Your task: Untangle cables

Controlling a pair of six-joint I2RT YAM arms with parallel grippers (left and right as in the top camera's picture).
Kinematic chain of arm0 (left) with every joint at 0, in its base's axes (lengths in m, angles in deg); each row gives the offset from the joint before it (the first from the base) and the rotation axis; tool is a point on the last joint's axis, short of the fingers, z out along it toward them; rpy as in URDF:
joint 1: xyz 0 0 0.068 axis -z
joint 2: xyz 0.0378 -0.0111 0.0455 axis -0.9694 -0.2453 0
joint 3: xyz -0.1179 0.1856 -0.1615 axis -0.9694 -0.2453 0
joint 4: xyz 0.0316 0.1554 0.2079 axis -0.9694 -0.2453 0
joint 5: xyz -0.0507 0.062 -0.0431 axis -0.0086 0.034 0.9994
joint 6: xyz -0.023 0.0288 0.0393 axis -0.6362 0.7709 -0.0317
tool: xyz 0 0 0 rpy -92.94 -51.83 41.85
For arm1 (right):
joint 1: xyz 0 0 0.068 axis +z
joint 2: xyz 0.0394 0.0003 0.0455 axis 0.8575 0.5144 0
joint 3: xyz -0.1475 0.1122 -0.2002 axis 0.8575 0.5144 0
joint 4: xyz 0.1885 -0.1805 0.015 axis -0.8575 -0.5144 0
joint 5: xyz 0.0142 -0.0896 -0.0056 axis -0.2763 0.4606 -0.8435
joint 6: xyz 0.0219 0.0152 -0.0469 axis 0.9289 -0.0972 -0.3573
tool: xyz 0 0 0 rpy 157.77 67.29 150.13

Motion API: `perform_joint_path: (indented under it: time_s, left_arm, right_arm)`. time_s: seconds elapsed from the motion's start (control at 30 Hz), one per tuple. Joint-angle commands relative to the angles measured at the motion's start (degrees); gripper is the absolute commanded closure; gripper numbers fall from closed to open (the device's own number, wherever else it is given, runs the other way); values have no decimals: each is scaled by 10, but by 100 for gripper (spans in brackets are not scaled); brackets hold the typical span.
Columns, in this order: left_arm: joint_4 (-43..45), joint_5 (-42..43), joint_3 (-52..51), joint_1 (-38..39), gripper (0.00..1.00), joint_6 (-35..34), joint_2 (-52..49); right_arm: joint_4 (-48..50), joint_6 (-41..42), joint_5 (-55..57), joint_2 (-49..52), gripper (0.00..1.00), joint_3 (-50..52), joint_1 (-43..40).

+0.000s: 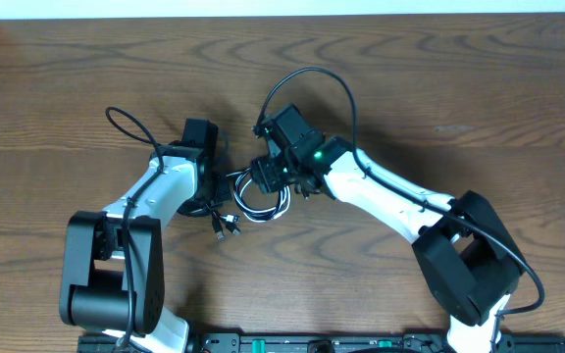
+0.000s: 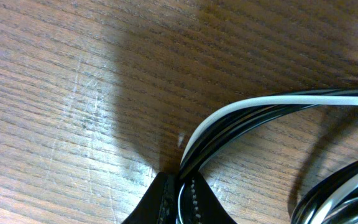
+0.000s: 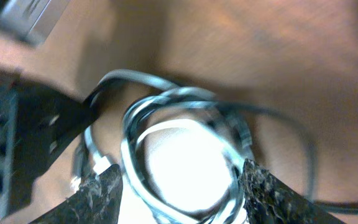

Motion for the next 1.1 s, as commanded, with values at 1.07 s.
perform_joint_path:
  time_s: [1.07]
  left_arm:
    - [-9, -29, 1, -19, 90, 7, 5]
  right_arm:
    - [-261, 19, 57, 91, 39, -4, -102]
